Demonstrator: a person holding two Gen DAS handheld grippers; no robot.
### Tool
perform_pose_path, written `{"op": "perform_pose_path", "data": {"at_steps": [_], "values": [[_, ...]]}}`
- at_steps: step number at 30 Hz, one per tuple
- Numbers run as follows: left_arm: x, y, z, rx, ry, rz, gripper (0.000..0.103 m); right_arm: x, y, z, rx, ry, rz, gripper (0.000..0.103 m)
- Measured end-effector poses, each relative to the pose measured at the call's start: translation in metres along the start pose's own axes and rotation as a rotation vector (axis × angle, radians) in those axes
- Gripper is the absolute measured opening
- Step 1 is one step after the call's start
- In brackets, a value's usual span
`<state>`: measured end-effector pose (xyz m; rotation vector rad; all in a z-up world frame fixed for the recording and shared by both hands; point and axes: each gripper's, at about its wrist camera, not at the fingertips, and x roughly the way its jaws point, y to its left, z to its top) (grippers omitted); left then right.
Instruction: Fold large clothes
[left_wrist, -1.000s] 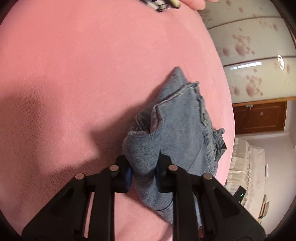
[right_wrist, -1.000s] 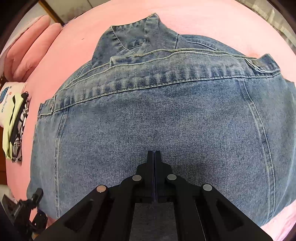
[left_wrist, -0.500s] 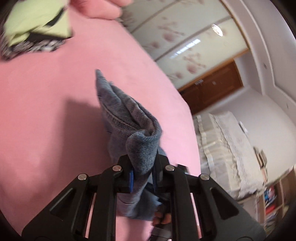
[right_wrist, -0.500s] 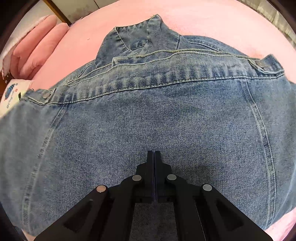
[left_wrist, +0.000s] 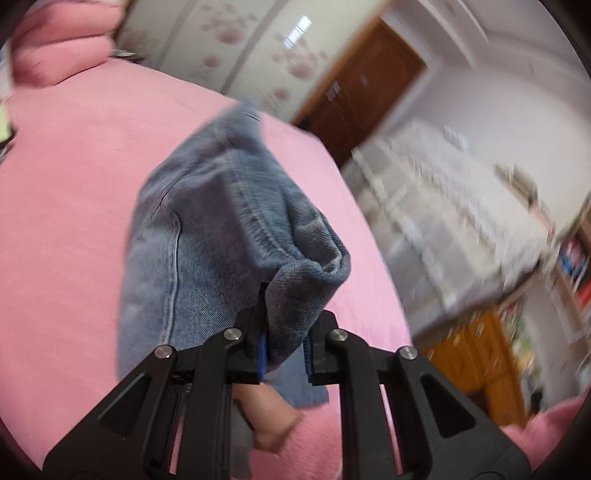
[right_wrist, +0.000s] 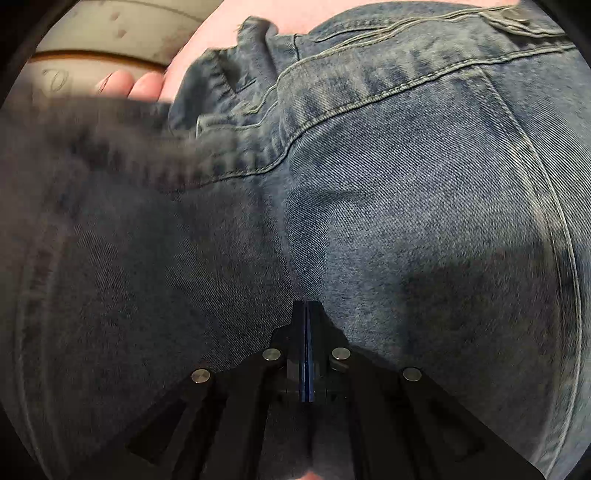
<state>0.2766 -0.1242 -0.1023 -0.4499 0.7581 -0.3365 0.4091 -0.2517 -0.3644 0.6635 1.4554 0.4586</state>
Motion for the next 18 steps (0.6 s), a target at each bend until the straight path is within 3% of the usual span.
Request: {"op": "perform_pose_path", "data": {"at_steps": [6,10,14,16,18], "values": [[0.051,-0.071,-0.029,0.105,0.198,0.059,0.011,-0.014,-0.046,-0.003,0.054,0.073,0.179,0.0],[0.065,-0.111,-0.034,0.223,0.232,0.121,0.011,-0.031,-0.067,-0.005,0.1,0.134,0.219,0.0],[0.071,-0.126,-0.022,0.165,0.259,0.132,0.011,-0.064,-0.094,-0.011,0.142,0.211,0.225,0.0],[0.071,-0.123,-0.015,0.113,0.253,0.135,0.011,-0.088,-0.11,-0.014,0.135,0.196,0.182,0.0],[0.073,-0.1,-0.006,0.092,0.261,0.15,0.011,-0.125,-0.131,-0.012,0.142,0.122,0.177,0.0]]}}
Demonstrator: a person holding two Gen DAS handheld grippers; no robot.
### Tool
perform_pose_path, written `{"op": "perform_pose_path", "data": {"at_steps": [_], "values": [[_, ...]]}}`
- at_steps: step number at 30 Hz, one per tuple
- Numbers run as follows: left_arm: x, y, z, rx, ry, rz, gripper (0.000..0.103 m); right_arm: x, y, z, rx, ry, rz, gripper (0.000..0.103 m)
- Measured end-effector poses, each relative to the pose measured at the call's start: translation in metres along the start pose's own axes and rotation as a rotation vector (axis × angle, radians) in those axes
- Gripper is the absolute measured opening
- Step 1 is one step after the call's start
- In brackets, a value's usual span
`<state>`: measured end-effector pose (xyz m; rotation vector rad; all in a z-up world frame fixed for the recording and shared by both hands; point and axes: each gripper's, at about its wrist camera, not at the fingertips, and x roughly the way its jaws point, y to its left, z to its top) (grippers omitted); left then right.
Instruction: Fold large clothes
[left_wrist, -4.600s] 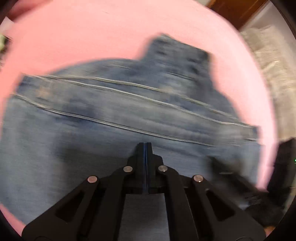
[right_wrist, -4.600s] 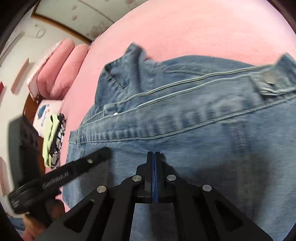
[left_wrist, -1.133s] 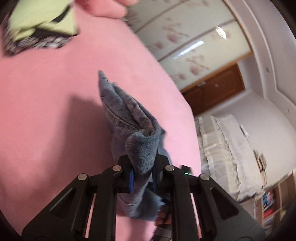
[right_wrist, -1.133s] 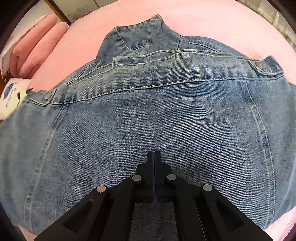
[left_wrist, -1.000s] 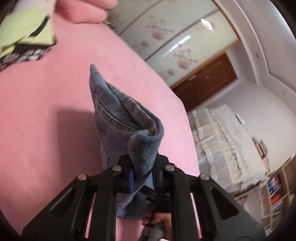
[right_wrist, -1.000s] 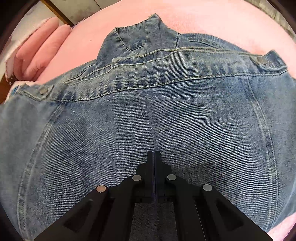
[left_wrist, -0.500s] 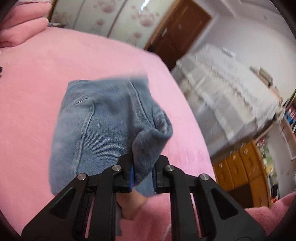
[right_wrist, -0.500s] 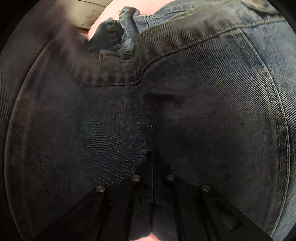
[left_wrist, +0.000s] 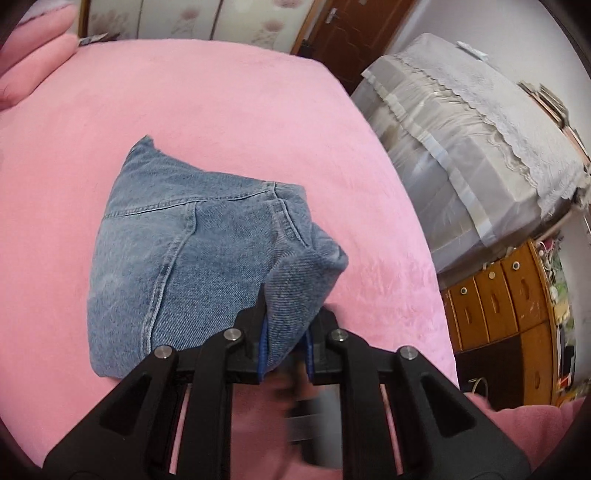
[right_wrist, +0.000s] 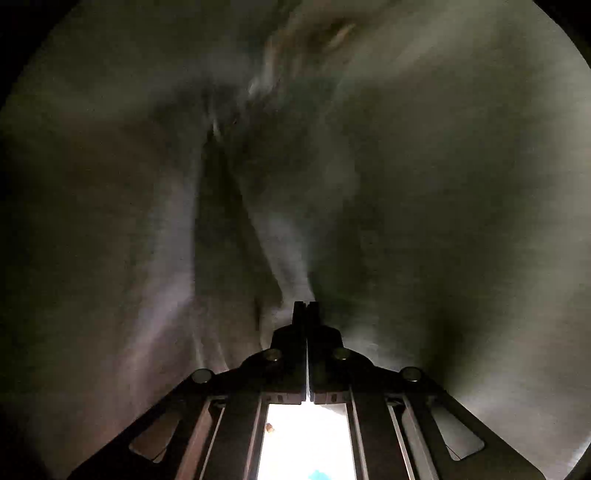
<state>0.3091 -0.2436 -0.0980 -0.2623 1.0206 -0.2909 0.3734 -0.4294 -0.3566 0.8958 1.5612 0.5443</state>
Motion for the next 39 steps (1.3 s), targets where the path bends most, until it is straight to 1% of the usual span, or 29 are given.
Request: {"op": "perform_pose_path", "data": {"at_steps": [2,4,7,9,12,14,15,16,17,18,19,20,21,22,23,24,25,26,27,29,30,32,33,34,35,36,37,38,39], "values": [[0.007,0.003,0.002,-0.007,0.02,0.017,0.011,-0.034,-0.011,0.004,-0.004,-0.07,-0.035,0.0],[0.021,0.006,0.0,-0.009,0.053,0.017,0.011,-0.071,-0.023,0.014,-0.005,-0.147,-0.063,0.0],[0.039,0.001,-0.004,0.037,0.077,0.031,0.011,-0.109,-0.036,0.033,0.016,-0.216,-0.065,0.0],[0.055,-0.009,-0.01,0.073,0.093,0.046,0.011,-0.133,-0.04,0.049,0.003,-0.253,-0.095,0.0],[0.082,-0.02,-0.022,0.12,0.134,0.076,0.011,-0.162,-0.043,0.065,-0.022,-0.281,-0.147,0.0],[0.102,-0.025,-0.033,0.163,0.178,0.104,0.012,-0.182,-0.045,0.07,-0.025,-0.289,-0.152,0.0],[0.108,-0.027,-0.038,0.177,0.191,0.113,0.012,-0.187,-0.038,0.075,-0.023,-0.29,-0.152,0.0],[0.117,-0.028,-0.044,0.191,0.206,0.123,0.012,-0.197,-0.036,0.084,-0.024,-0.287,-0.149,0.0],[0.126,-0.029,-0.048,0.198,0.224,0.131,0.012,-0.203,-0.036,0.084,-0.028,-0.272,-0.144,0.0],[0.133,-0.029,-0.052,0.201,0.241,0.14,0.012,-0.198,-0.022,0.073,-0.029,-0.254,-0.14,0.0],[0.141,-0.03,-0.058,0.213,0.258,0.154,0.013,-0.189,-0.003,0.078,-0.029,-0.229,-0.135,0.001],[0.145,-0.031,-0.062,0.225,0.265,0.163,0.015,-0.184,0.002,0.079,-0.029,-0.193,-0.129,0.002],[0.15,-0.034,-0.067,0.249,0.276,0.172,0.016,-0.178,0.009,0.087,-0.027,-0.152,-0.127,0.003],[0.152,-0.036,-0.071,0.267,0.282,0.18,0.018,-0.155,0.016,0.074,-0.024,-0.116,-0.134,0.004],[0.152,-0.038,-0.072,0.279,0.279,0.19,0.018,-0.148,0.017,0.071,-0.021,-0.083,-0.15,0.011],[0.148,-0.038,-0.073,0.284,0.27,0.195,0.019,-0.14,0.017,0.065,-0.024,-0.064,-0.168,0.025],[0.142,-0.038,-0.072,0.275,0.264,0.192,0.019,-0.139,0.018,0.061,-0.028,-0.055,-0.187,0.035],[0.137,-0.035,-0.071,0.254,0.268,0.182,0.02,-0.136,0.018,0.055,-0.032,-0.054,-0.203,0.049],[0.133,-0.033,-0.07,0.23,0.276,0.171,0.021,-0.135,0.018,0.052,-0.033,-0.052,-0.209,0.052],[0.12,-0.023,-0.065,0.162,0.296,0.119,0.025,-0.133,0.016,0.047,-0.014,-0.04,-0.192,0.052],[0.111,-0.016,-0.063,0.12,0.305,0.075,0.025,-0.131,0.015,0.045,-0.004,-0.03,-0.178,0.052],[0.091,-0.003,-0.059,0.064,0.312,0.04,0.031,-0.117,0.017,0.039,0.007,0.004,-0.178,0.052],[0.082,0.002,-0.057,0.05,0.305,0.036,0.033,-0.104,0.022,0.039,0.002,0.023,-0.198,0.052],[0.069,0.01,-0.055,0.035,0.288,0.033,0.035,-0.096,0.023,0.037,-0.011,0.05,-0.243,0.052],[0.057,0.018,-0.053,0.021,0.268,0.033,0.037,-0.075,0.031,0.034,-0.027,0.064,-0.275,0.052],[0.049,0.024,-0.052,0.008,0.254,0.038,0.038,-0.07,0.032,0.031,-0.045,0.069,-0.296,0.05],[0.039,0.035,-0.048,-0.015,0.235,0.053,0.039,-0.064,0.036,0.028,-0.065,0.072,-0.31,0.044],[0.034,0.044,-0.043,-0.037,0.223,0.065,0.04,-0.057,0.039,0.024,-0.089,0.076,-0.324,0.027],[0.028,0.057,-0.039,-0.069,0.208,0.076,0.04,-0.052,0.044,0.02,-0.112,0.065,-0.334,0.021]]}}
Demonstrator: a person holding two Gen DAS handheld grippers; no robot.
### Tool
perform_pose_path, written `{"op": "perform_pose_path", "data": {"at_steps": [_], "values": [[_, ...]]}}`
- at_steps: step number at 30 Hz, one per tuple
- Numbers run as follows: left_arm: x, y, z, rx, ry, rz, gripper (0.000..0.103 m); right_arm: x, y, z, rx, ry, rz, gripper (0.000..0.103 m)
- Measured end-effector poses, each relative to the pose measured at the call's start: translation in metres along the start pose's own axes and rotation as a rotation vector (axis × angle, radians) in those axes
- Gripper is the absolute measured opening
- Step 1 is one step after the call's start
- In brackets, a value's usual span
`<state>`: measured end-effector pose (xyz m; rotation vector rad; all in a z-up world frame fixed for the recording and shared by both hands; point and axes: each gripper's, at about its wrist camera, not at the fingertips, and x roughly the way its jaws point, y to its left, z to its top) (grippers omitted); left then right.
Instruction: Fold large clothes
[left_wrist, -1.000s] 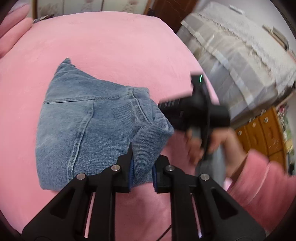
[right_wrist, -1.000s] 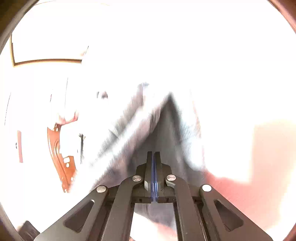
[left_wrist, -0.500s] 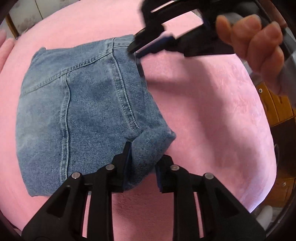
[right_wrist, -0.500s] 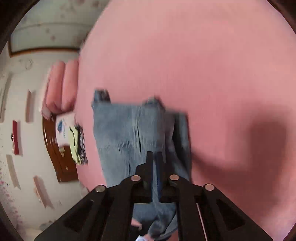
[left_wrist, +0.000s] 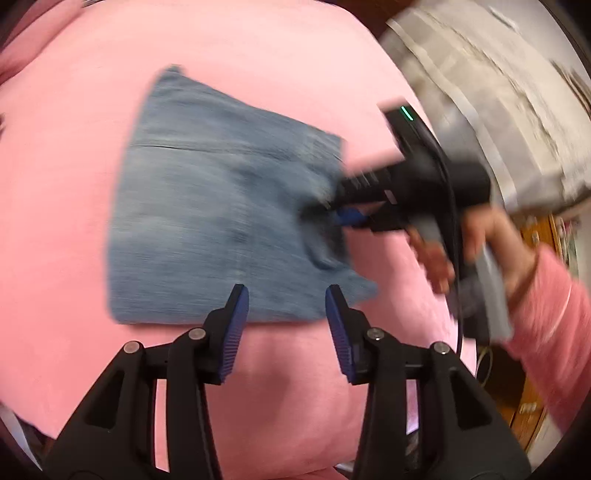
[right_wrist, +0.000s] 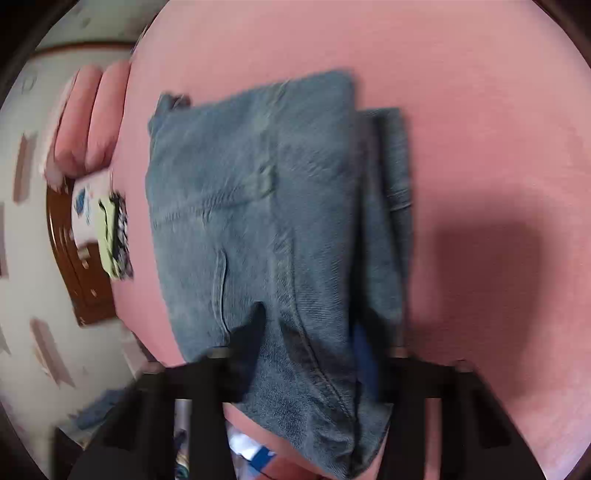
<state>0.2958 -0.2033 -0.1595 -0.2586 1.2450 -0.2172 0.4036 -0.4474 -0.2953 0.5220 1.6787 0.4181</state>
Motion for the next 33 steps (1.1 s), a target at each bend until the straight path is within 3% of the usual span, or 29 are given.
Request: {"op": "perform_pose_path", "data": {"at_steps": [2,6,12,16,22,28,30,32,33], "values": [[-0.005,0.015,0.011,-0.054,-0.015,0.019,0.04,-0.004,0.008,-0.006,-0.049,-0.049,-0.027,0.009],[-0.009,0.063,0.04,-0.133,-0.044,0.073,0.04,-0.027,0.015,-0.017,-0.098,-0.182,-0.087,0.006],[-0.01,0.091,0.056,-0.138,-0.043,0.081,0.04,-0.035,0.015,-0.027,-0.133,-0.196,-0.186,0.006],[0.004,0.087,0.061,-0.088,0.019,0.119,0.04,-0.015,0.0,-0.019,-0.033,-0.194,-0.182,0.005],[0.028,0.087,0.051,-0.068,0.096,0.16,0.04,0.001,0.026,-0.022,-0.076,-0.219,-0.32,0.005],[0.01,0.086,0.051,-0.047,0.056,0.102,0.04,-0.044,0.069,-0.058,-0.136,-0.379,-0.395,0.021],[0.003,0.086,0.052,-0.039,0.044,0.08,0.038,-0.057,0.078,-0.071,-0.131,-0.433,-0.381,0.037],[0.002,0.086,0.053,-0.051,0.038,0.038,0.02,-0.07,0.078,-0.082,-0.107,-0.475,-0.342,0.037],[0.002,0.085,0.053,-0.062,0.045,0.019,0.015,-0.07,0.077,-0.088,-0.089,-0.483,-0.3,0.037]]}}
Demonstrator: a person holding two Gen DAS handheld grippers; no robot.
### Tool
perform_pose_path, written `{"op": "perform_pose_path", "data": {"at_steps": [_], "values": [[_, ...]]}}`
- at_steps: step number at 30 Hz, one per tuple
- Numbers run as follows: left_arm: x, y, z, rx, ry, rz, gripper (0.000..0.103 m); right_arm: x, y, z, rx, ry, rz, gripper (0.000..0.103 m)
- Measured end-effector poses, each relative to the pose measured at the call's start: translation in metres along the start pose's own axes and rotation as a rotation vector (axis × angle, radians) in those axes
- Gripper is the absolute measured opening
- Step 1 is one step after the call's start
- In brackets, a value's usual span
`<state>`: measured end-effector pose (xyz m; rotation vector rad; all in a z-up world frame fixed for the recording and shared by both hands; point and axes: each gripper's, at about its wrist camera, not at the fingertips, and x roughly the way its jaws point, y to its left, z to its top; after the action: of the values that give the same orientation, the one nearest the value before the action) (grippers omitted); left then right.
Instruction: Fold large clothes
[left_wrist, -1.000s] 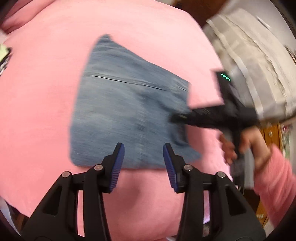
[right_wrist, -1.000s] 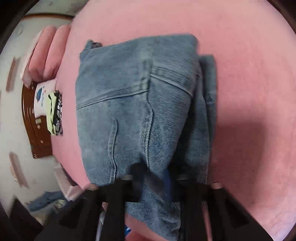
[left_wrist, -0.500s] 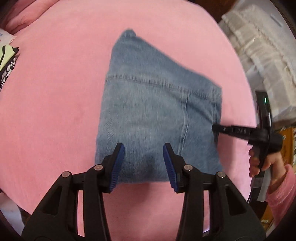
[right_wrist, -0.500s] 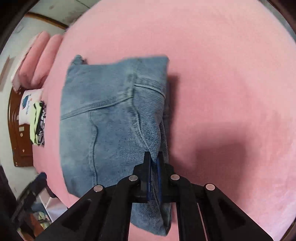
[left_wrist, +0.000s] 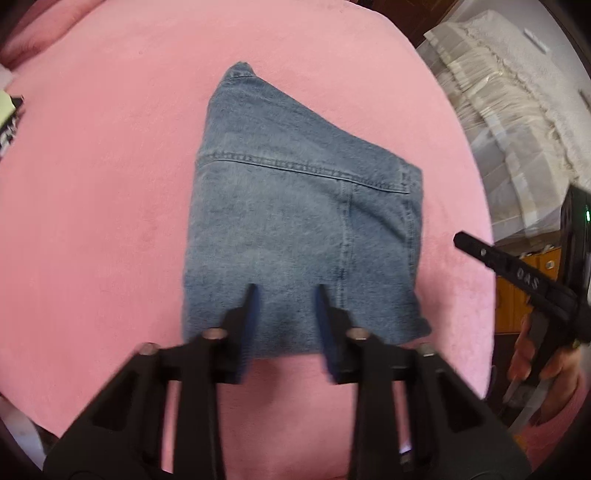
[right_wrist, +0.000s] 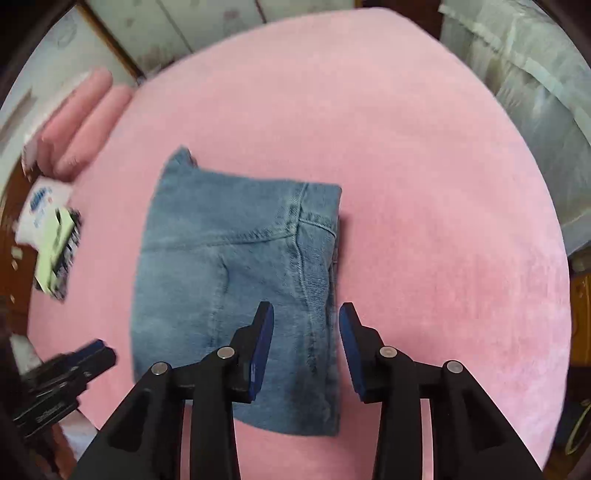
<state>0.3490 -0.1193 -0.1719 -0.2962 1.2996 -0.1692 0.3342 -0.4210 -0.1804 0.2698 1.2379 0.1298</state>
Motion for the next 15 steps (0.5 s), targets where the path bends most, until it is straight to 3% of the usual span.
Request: {"op": "perform_pose_path", "data": {"at_steps": [5,7,9,15], "values": [[0.015,0.002,0.0,-0.05,0.04,-0.131,0.0,0.005,0.002,-0.034,0.121,0.019,0.186,0.031],[0.021,0.001,-0.003,-0.056,0.059,-0.15,0.0,0.014,0.012,-0.049,0.138,0.048,0.23,0.018],[0.029,-0.002,-0.006,-0.034,0.084,-0.135,0.0,0.028,0.024,-0.063,0.137,0.092,0.257,0.004],[0.053,-0.001,-0.016,-0.011,0.137,-0.097,0.0,0.074,0.069,-0.09,0.038,0.155,0.315,0.002]]}}
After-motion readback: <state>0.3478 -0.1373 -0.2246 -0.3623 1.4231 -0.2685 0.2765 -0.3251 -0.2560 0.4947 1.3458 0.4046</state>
